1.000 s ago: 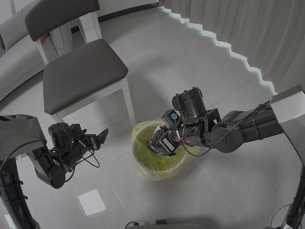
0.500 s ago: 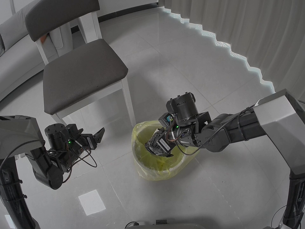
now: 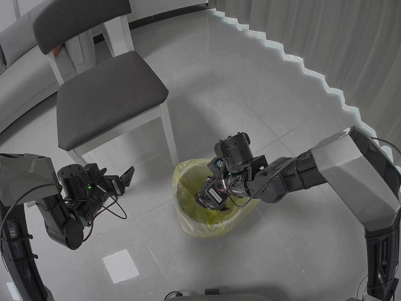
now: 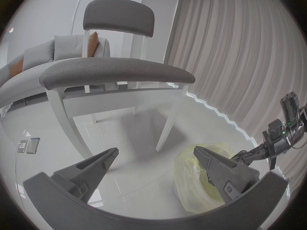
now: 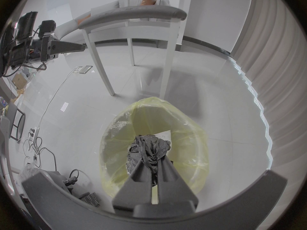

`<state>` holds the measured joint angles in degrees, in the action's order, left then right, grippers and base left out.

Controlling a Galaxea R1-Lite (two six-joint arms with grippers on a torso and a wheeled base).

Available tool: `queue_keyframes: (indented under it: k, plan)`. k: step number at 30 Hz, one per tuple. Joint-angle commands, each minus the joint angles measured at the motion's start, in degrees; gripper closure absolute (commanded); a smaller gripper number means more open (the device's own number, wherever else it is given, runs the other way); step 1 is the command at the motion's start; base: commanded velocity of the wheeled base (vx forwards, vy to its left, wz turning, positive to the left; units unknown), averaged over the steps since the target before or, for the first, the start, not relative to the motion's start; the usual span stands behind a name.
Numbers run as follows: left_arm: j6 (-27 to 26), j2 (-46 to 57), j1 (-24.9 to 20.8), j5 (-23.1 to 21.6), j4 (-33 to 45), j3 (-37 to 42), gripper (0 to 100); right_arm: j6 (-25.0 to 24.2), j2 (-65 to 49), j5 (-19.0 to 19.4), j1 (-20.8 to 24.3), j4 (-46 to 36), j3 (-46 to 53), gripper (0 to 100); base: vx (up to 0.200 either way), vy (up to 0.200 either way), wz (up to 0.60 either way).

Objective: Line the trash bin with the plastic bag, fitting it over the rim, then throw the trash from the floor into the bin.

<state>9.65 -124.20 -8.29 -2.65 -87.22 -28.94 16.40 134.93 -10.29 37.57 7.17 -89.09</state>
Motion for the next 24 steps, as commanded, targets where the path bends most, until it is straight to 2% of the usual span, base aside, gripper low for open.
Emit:
queue_keyframes:
  k: [1, 11, 19, 24]
  plan:
    - [0.0, -2.7, 0.0, -0.1, -0.8, 0.1, 0, 0.0, 3.2, 0.0, 0.9, -0.1, -1.7, 100, 0.0, 0.0, 0.0]
    - [0.1, -3.4, 0.4, -0.1, -0.9, 0.0, 0, -0.3, 3.4, 0.0, 1.9, -0.1, -2.4, 100, 0.0, 0.0, 0.0]
    - [0.1, -3.2, 0.4, 0.0, -1.1, 0.2, 0, -0.2, 5.7, 0.0, -3.2, 0.2, -3.5, 100, 0.0, 0.0, 0.0]
    - [0.1, -3.4, 0.3, -0.1, -1.0, 0.1, 0, -0.3, 7.3, 0.0, -3.3, 0.4, -4.4, 100, 0.0, 0.0, 0.0]
